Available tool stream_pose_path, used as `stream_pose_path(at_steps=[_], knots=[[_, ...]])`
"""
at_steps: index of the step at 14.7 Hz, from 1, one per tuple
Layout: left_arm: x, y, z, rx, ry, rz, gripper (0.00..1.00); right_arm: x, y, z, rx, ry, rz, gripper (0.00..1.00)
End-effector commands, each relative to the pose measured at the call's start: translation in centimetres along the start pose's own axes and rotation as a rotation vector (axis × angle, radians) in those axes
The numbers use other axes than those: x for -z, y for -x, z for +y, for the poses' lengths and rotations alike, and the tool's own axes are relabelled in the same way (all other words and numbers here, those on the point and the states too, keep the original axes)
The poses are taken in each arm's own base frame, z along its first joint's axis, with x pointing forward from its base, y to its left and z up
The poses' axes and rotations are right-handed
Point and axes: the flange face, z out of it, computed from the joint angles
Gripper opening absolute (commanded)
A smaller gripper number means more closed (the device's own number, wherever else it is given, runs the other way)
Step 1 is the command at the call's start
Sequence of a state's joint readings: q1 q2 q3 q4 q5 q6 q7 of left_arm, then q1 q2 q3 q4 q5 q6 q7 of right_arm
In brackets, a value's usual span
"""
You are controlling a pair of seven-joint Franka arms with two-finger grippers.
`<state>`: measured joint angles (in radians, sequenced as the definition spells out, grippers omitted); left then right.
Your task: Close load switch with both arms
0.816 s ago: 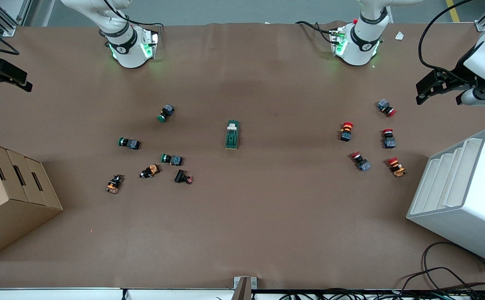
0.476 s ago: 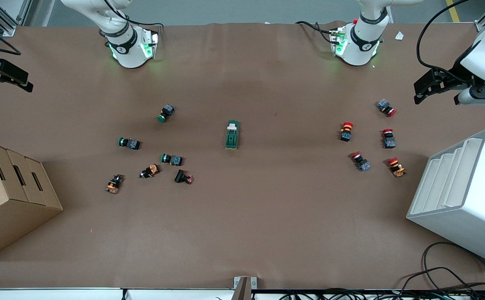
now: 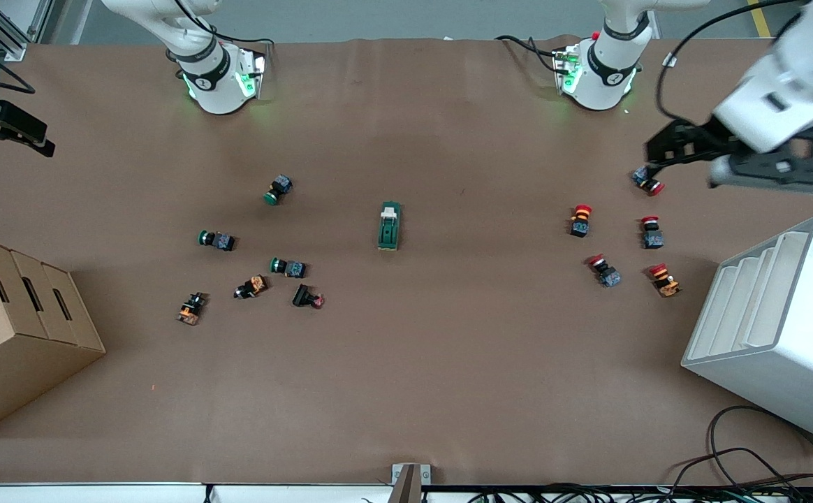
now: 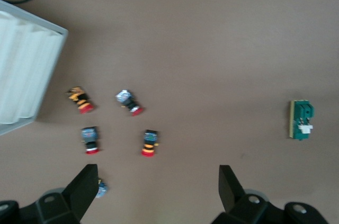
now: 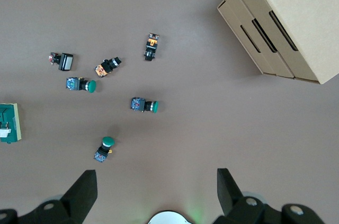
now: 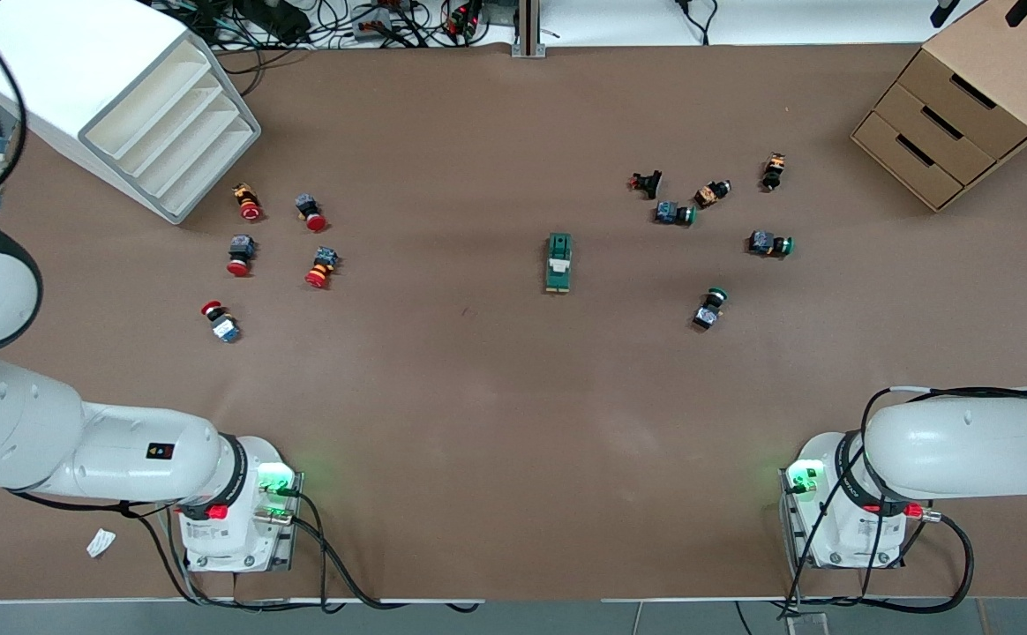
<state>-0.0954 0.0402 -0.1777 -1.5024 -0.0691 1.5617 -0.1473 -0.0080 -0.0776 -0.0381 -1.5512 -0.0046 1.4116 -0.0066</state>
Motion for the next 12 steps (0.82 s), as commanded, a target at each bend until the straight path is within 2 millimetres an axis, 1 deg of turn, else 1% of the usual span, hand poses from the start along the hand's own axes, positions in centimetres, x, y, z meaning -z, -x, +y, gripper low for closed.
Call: stream_pose_path(at_steps=[1, 3, 5, 7, 9, 11, 12], knots=[[-2.4, 0.1, 5.5, 0.060, 0.011, -0.016, 1.00, 0.2, 0.7, -0.2, 0.001, -0.018, 0.013, 1.00], [-4.9, 0.8, 9.6, 0.132, 0.020, -0.003, 1.00, 0.1, 0.8, -0.3, 0.003, -0.020, 0.007, 1.00], [-7.9, 1.9, 14.1, 0.180, 0.039, 0.020, 1.00, 0.1, 0.8, -0.2, 0.004, -0.020, -0.001, 1.00], [-11.0, 3.7, 18.5, 0.214, 0.034, 0.058, 1.00, 0.3, 0.8, 0.0, 0.002, -0.018, 0.004, 1.00], [-14.7, 5.8, 22.6, 0.223, 0.003, 0.097, 1.00, 0.9, 0.5, -0.2, 0.006, -0.010, 0.018, 1.00], [-17.6, 7.1, 26.5, 0.247, 0.010, 0.111, 1.00, 0.8, 0.1, 0.4, -0.016, -0.008, 0.019, 1.00], [-19.3, 8.1, 28.8, 0.257, 0.002, 0.123, 1.00, 0.6, -0.2, 0.4, -0.019, -0.011, 0.016, 1.00]])
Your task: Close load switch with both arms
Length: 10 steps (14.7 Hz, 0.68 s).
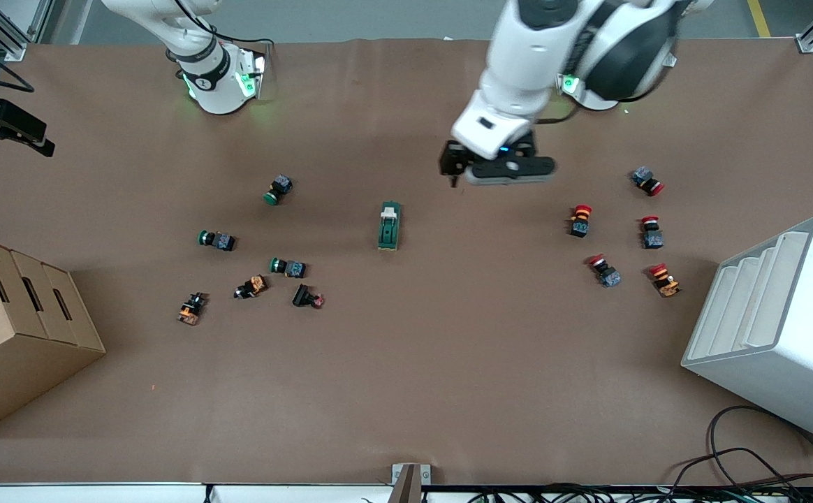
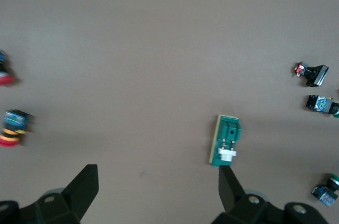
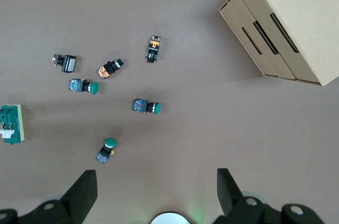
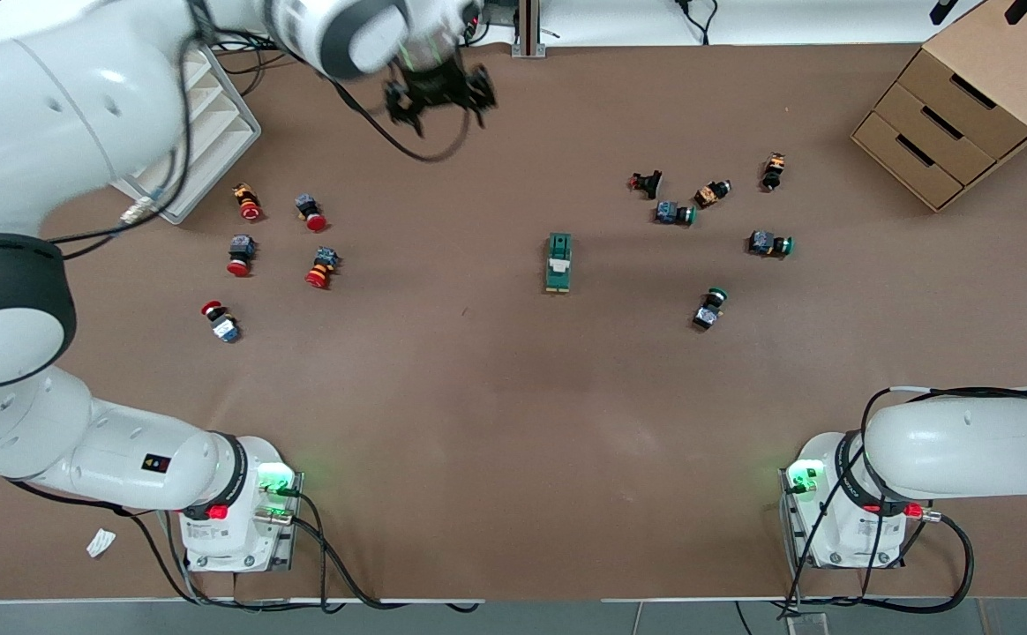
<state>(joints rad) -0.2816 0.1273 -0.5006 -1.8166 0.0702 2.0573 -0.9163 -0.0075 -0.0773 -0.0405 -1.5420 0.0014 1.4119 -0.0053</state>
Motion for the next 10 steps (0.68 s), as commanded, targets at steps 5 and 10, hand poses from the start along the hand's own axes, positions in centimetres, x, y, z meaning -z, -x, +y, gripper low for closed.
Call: stream_pose_path(at_steps=[5, 10], knots=[[-12.6, 9.7, 10.2, 0.061, -0.020, 0.158, 1.00, -1.7, -1.6, 0.4, -0.008, -0.010, -0.024, 1.00], [-20.8, 17.0, 13.2, -0.023, -0.041, 0.326, 1.00, -5.0, -4.3, 0.1, 0.000, -0.009, -0.057, 1.00]])
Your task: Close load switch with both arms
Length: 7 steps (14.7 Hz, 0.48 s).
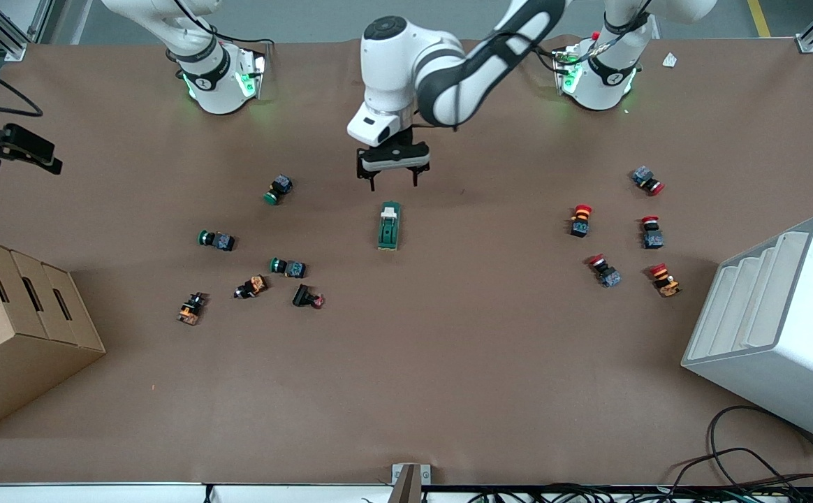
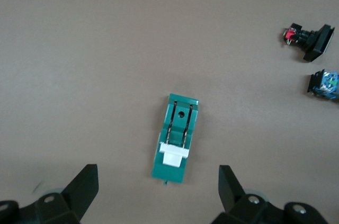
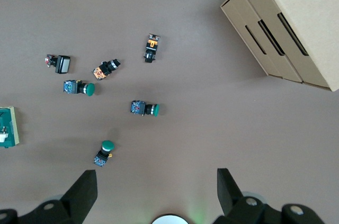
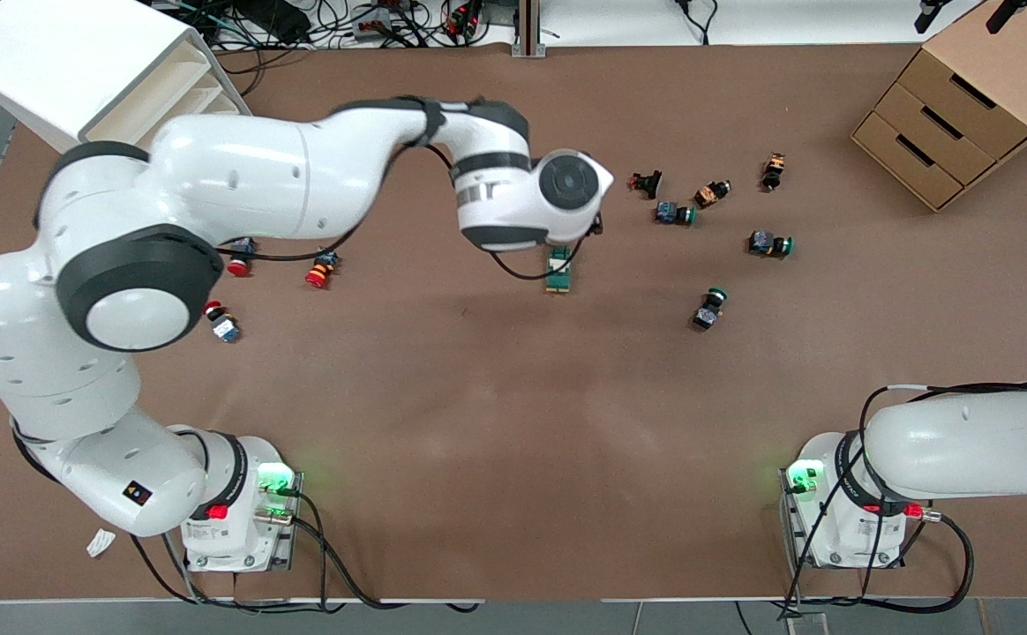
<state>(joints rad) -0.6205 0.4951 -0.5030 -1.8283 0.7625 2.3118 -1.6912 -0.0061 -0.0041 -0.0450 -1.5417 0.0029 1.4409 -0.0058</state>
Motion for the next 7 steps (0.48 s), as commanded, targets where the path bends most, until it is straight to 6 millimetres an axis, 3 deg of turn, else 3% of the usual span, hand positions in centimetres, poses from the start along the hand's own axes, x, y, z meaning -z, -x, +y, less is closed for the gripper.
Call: stream_pose_path(at_steps=[1, 3, 7], knots=[[-1.9, 3.4, 1.6, -0.018, 0.019, 0.087, 1.00, -3.0, -2.7, 0.0, 0.001, -0.008, -0.029, 1.00], [-3.1, 6.6, 2.1, -0.027, 0.034, 0.134, 1.00, -3.3, -3.0, -0.4, 0.010, 0.000, -0.027, 1.00], [-5.8, 10.1, 1.5, -0.086, 0.043, 0.237, 1.00, -6.1, -3.4, -1.0, -0.014, -0.041, -0.071, 1.00]])
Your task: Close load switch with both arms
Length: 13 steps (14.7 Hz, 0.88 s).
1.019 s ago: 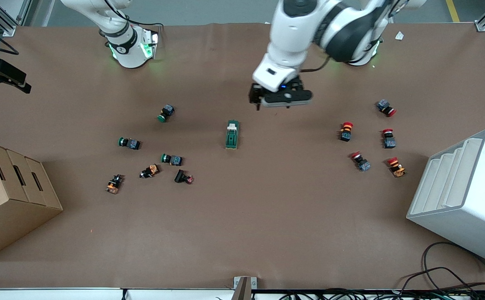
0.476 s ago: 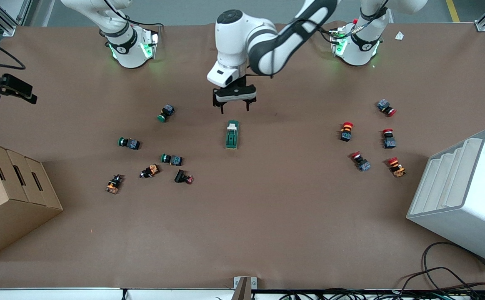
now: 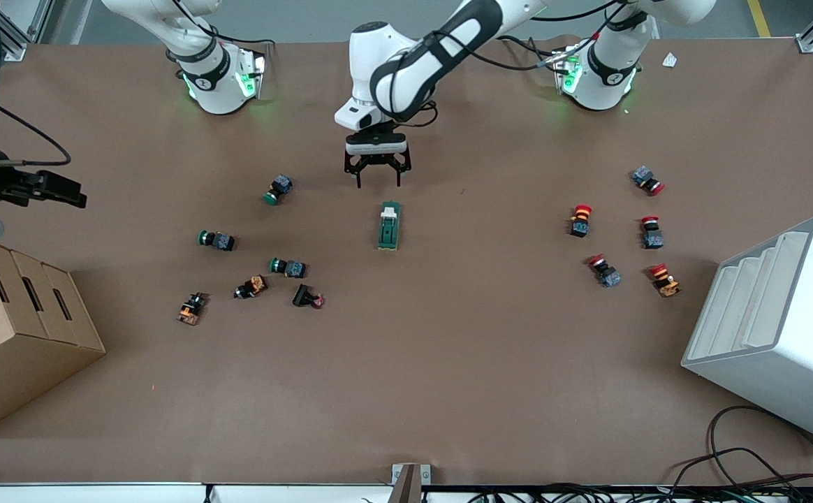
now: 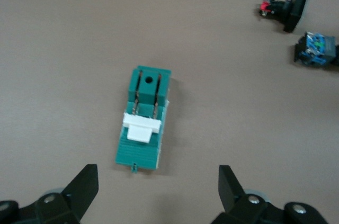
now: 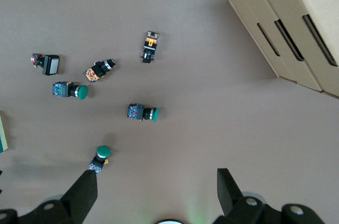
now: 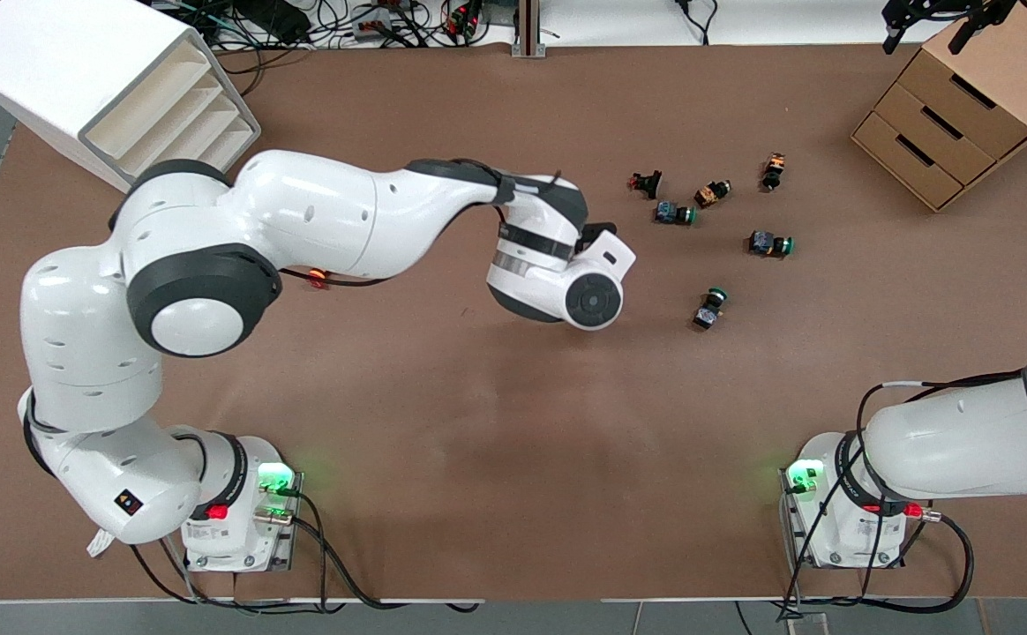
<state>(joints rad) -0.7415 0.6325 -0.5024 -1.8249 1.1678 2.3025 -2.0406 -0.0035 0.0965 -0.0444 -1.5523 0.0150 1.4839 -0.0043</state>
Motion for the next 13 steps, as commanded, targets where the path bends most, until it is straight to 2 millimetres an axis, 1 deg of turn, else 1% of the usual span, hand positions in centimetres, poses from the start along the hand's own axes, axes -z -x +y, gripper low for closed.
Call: stream_pose_path(at_steps=[1, 2, 5, 6, 8, 10, 13], knots=[[-1.7, 2.0, -0.6, -0.041, -0.011, 0.075, 0.99, -1.2, 0.2, -1.0, -0.054, -0.055, -0.015, 1.00], [-2.1, 3.1, -0.9, -0.060, -0.008, 0.103, 0.99, -1.9, 0.2, -1.6, -0.093, -0.069, -0.030, 1.00], [-3.5, 4.7, -2.3, -0.113, 0.025, 0.184, 0.99, -3.4, 0.0, -6.3, -0.174, -0.061, -0.057, 1.00], [-4.0, 5.0, -2.5, -0.116, 0.038, 0.204, 0.99, -4.0, 0.0, -8.0, -0.209, -0.053, -0.066, 1.00], [-4.9, 5.5, -2.9, -0.113, 0.059, 0.253, 0.99, -5.7, 0.2, -12.0, -0.279, -0.045, -0.067, 1.00], [-6.1, 5.9, -3.7, -0.144, 0.068, 0.299, 0.99, -7.3, 0.7, -15.9, -0.382, -0.079, -0.075, 1.00], [-6.3, 5.9, -3.8, -0.156, 0.065, 0.324, 0.99, -10.0, 1.9, -21.4, -0.455, -0.104, -0.079, 1.00]])
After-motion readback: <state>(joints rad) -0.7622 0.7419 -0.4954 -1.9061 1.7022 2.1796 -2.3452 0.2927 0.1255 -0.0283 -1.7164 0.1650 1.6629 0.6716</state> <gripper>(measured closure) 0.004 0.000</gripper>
